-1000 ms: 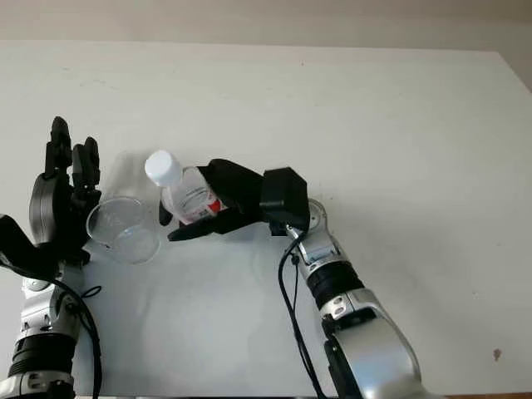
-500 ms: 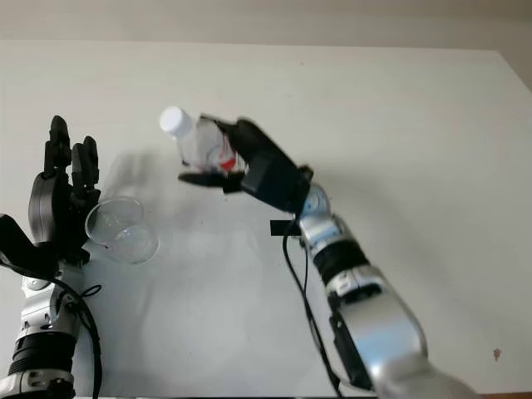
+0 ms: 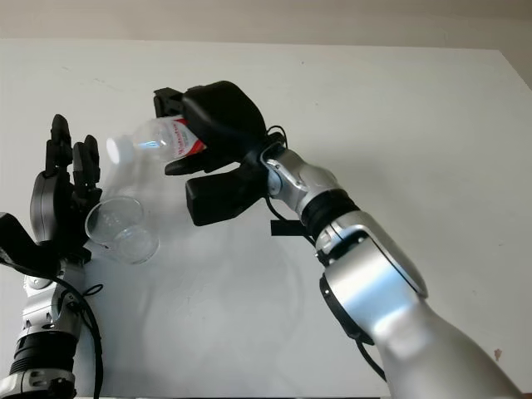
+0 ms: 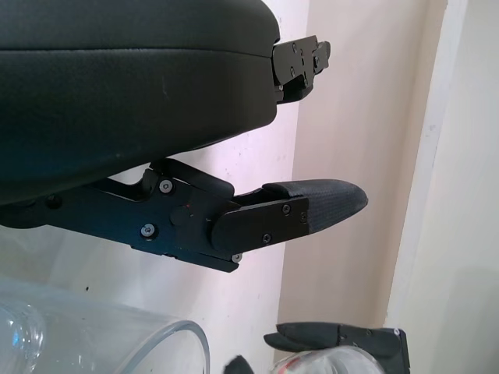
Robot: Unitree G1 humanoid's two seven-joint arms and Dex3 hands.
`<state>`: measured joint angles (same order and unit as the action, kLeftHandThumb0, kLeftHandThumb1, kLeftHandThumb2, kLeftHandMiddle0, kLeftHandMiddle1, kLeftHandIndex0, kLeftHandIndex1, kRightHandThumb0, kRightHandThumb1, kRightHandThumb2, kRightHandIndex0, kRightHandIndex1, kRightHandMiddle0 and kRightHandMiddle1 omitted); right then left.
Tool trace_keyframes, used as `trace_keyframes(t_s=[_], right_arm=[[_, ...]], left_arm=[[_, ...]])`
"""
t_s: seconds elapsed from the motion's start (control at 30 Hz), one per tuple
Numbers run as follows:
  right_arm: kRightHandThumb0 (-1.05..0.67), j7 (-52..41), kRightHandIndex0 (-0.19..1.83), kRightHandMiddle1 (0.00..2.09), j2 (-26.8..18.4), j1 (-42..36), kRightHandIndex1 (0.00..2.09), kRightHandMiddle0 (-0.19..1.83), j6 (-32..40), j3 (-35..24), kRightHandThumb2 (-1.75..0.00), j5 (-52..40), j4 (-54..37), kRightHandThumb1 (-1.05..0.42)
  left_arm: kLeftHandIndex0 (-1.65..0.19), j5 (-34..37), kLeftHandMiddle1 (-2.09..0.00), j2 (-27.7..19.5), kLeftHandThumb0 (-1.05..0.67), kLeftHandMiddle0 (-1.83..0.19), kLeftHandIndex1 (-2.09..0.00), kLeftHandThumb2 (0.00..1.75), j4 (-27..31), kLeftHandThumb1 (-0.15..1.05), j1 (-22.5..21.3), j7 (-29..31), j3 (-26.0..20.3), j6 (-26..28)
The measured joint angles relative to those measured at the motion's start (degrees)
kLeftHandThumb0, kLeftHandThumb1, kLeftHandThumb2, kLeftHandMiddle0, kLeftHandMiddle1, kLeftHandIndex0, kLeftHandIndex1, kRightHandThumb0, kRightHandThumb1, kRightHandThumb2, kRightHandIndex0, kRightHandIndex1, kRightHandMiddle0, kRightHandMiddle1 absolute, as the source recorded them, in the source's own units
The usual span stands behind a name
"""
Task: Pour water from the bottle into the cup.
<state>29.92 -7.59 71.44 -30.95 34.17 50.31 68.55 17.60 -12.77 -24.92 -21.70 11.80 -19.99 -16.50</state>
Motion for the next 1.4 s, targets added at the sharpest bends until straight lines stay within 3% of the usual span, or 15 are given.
trace_keyframes(t_s=[0.33,0.43,0.5,0.6,0.77,1.0,1.13,1.27,1.4], right_arm=[[-0.46,9.7,1.15,2.09,0.4,4.5,2.09,0.66,1.0,7.5,-0.36,7.1,1.8,-1.05],[-0.45,13.7,1.12,2.09,0.4,5.0,2.09,0.41,1.0,9.1,-0.33,8.6,2.5,-1.05],[-0.44,16.0,1.13,2.09,0.4,5.5,2.09,0.44,1.4,10.5,-0.27,9.9,3.2,-1.05],[-0.48,19.3,1.19,2.00,0.4,6.1,2.09,0.32,2.4,12.4,-0.27,11.9,3.8,-1.05],[-0.51,24.8,1.29,2.08,0.4,8.0,2.09,0.43,5.2,15.3,-0.36,14.9,4.5,-1.05],[-0.51,27.4,1.24,1.94,0.4,10.0,2.09,0.40,6.2,18.3,-0.17,17.3,4.8,-1.05],[-0.50,27.7,1.24,2.08,0.3,10.4,2.09,0.52,7.3,20.4,-0.26,19.3,4.9,-1.05],[-0.48,27.9,1.28,2.09,0.1,11.2,2.09,0.63,7.2,21.9,-0.29,20.3,4.8,-1.05],[-0.49,28.9,1.29,2.09,-0.2,11.7,2.09,0.50,7.1,22.7,-0.19,21.2,4.8,-1.05]], left_arm=[[0.19,0.0,-0.05,0.0,-0.63,0.09,-0.04,0.54,0.1,1.05,0.0,0.1,0.0,-0.3],[0.18,0.0,-0.06,0.0,-0.63,0.08,-0.05,0.53,0.1,1.05,0.0,0.1,0.0,-0.3],[0.17,0.0,-0.06,0.0,-0.63,0.07,-0.05,0.53,0.1,1.05,0.0,0.1,0.0,-0.3],[0.17,0.0,-0.06,0.0,-0.63,0.07,-0.05,0.53,0.1,1.05,0.0,0.0,0.0,-0.3],[0.17,-0.5,-0.05,0.1,-0.63,0.07,-0.05,0.53,0.1,1.05,0.0,-0.3,0.1,-0.4],[0.18,-0.5,-0.05,0.2,-0.64,0.07,-0.05,0.53,0.2,1.05,0.0,-0.7,0.1,-0.5],[0.19,-0.5,-0.05,0.2,-0.64,0.09,-0.05,0.55,0.2,1.05,0.0,-0.7,0.1,-0.5],[0.19,-0.5,-0.05,0.2,-0.65,0.09,-0.04,0.55,0.2,1.05,0.1,-0.7,0.1,-0.6],[0.19,-0.5,-0.05,0.2,-0.64,0.09,-0.04,0.55,0.2,1.05,0.1,-0.7,0.1,-0.6]])
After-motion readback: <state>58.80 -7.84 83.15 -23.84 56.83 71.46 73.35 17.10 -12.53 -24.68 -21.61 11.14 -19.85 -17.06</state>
